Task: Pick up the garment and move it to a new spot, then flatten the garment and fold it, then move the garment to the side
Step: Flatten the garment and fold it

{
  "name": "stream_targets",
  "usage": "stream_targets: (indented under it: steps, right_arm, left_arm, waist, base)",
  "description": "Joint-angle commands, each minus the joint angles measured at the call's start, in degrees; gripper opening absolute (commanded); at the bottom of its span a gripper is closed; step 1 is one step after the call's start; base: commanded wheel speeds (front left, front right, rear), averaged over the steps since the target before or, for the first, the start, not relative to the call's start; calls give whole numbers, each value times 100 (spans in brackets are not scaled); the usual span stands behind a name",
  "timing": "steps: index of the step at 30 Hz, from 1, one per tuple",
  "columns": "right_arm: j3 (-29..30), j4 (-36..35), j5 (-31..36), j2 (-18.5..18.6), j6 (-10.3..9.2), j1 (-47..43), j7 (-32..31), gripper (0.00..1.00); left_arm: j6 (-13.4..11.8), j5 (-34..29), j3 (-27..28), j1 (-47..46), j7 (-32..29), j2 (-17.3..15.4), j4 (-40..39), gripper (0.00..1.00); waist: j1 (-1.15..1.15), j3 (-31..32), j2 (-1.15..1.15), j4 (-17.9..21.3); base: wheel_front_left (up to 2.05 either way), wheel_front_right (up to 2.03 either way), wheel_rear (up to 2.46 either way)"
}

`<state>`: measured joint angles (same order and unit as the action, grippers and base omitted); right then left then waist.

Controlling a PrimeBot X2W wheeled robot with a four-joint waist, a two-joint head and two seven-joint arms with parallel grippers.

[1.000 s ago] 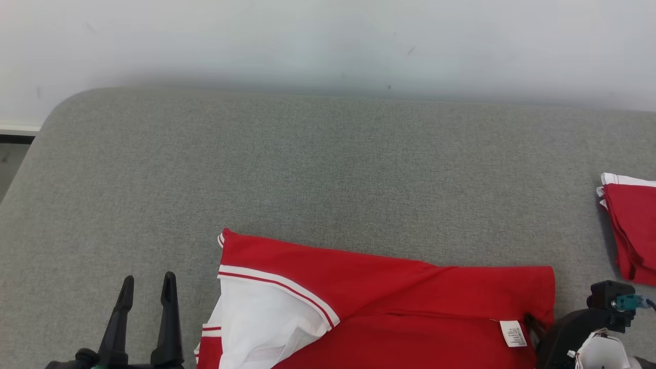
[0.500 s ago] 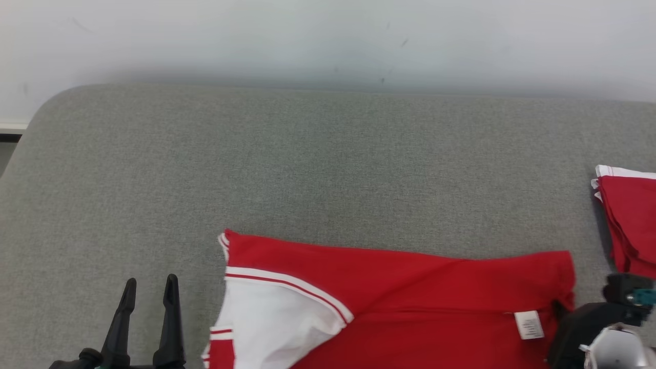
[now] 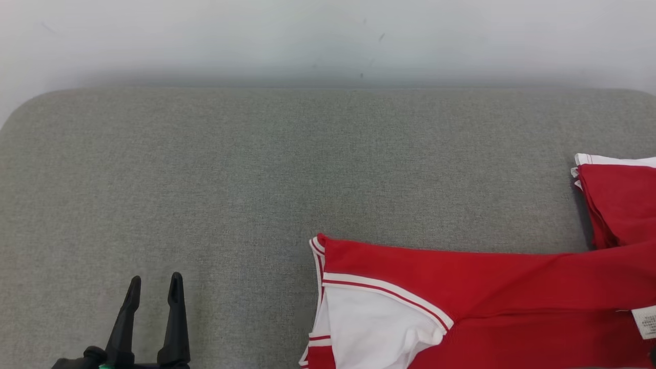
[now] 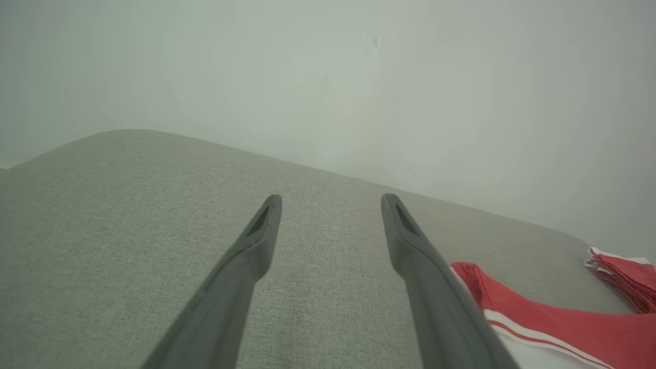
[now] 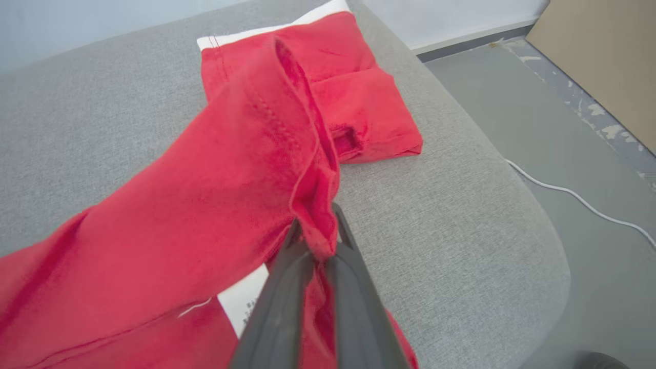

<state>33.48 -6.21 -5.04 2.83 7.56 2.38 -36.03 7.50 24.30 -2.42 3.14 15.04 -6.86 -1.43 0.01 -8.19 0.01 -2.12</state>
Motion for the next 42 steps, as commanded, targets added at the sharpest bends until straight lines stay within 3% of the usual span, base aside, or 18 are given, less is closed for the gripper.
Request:
stream_targets:
  steps: [1, 6, 14, 22, 33, 42]
  right_arm:
    - [64, -121, 46, 7, -17, 56, -75, 0]
    - [-198, -433, 48, 7, -16, -30, -290, 0]
    - [-2242, -865, -867, 6, -16, -450, -559, 0]
    - [-3787, -325, -1263, 7, -16, -248, -253, 0]
    - [-4964, 673, -1279, 9, -16, 575, -111, 0]
    - [-5191, 1211, -1333, 8, -16, 802, 26, 0]
  left_arm:
    - [-7, 2, -17, -125, 18, -14, -11, 100]
    - [-7, 12, -37, -136, 18, -36, 10, 100]
    - [-7, 37, -46, -52, 18, -17, 64, 100]
    - [-7, 93, -203, -103, 17, -49, 142, 100]
    - [-7, 88, -279, -171, 18, -19, 160, 100]
    - [-7, 130, -275, -209, 18, -3, 181, 100]
  waist:
    - [-1, -11, -1, 16]
    - [-1, 8, -1, 23]
    - [-1, 107, -1, 41]
    - [-1, 187, -1, -127]
    - [-1, 158, -1, -410]
    - [-1, 104, -1, -598]
  base:
    - [0, 0, 0]
    - [0, 0, 0]
    - [0, 0, 0]
    - [0, 0, 0]
    - [0, 0, 0]
    - [0, 0, 0]
